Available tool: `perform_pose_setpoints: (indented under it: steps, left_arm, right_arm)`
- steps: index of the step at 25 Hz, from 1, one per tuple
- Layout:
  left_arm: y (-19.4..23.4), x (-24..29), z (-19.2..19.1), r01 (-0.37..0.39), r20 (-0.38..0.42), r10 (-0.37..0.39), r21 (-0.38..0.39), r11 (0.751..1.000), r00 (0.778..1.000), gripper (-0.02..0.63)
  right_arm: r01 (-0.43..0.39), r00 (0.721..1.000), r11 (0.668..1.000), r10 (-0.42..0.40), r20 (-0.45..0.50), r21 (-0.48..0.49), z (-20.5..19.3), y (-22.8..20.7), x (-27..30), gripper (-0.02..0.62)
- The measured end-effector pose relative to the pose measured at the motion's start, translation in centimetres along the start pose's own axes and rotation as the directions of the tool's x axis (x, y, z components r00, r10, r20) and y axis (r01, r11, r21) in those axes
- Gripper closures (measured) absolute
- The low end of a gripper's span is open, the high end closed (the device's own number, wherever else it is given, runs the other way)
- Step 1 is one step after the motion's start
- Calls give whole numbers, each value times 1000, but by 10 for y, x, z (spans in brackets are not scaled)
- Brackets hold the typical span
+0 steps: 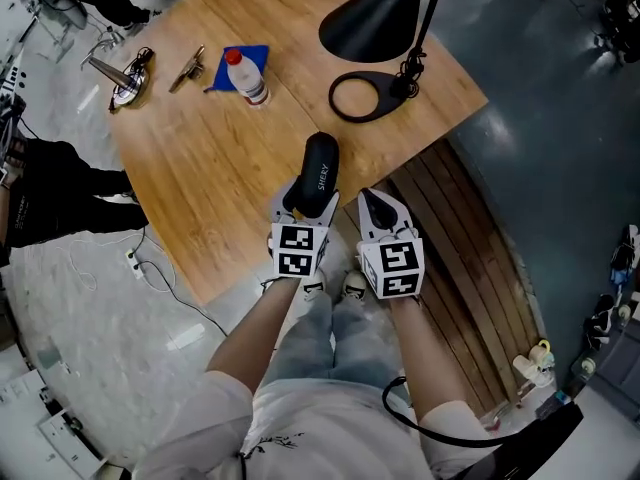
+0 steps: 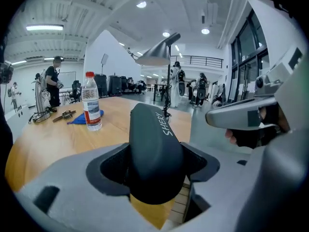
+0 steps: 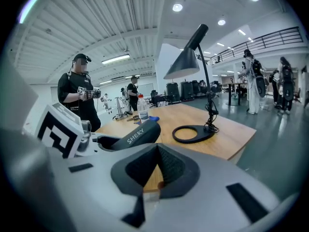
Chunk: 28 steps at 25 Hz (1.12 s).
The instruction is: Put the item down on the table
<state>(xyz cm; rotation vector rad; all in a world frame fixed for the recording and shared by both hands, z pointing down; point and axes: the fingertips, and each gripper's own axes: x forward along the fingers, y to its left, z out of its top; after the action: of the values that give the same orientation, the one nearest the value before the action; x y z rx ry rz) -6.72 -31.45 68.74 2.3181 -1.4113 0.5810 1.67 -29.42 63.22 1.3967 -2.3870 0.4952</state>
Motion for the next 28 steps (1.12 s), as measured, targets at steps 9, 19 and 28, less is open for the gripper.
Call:
perform_pose_setpoints:
  steps: [9, 19, 28]
  left_arm:
    - [9, 43, -33, 2, -76, -3, -19, 1000, 997, 276]
    - [8, 59, -52, -3, -112, 1, -18, 1000, 994, 276]
    - [8, 62, -52, -9, -106, 8, -9, 1000, 994, 276]
  right_arm:
    - [19, 999, 999, -17, -32, 49, -28, -8, 5, 594]
    - [24, 999, 998, -21, -47, 57, -35, -22, 3, 594]
    - [5, 999, 996, -2, -34, 88, -33, -17, 3, 594]
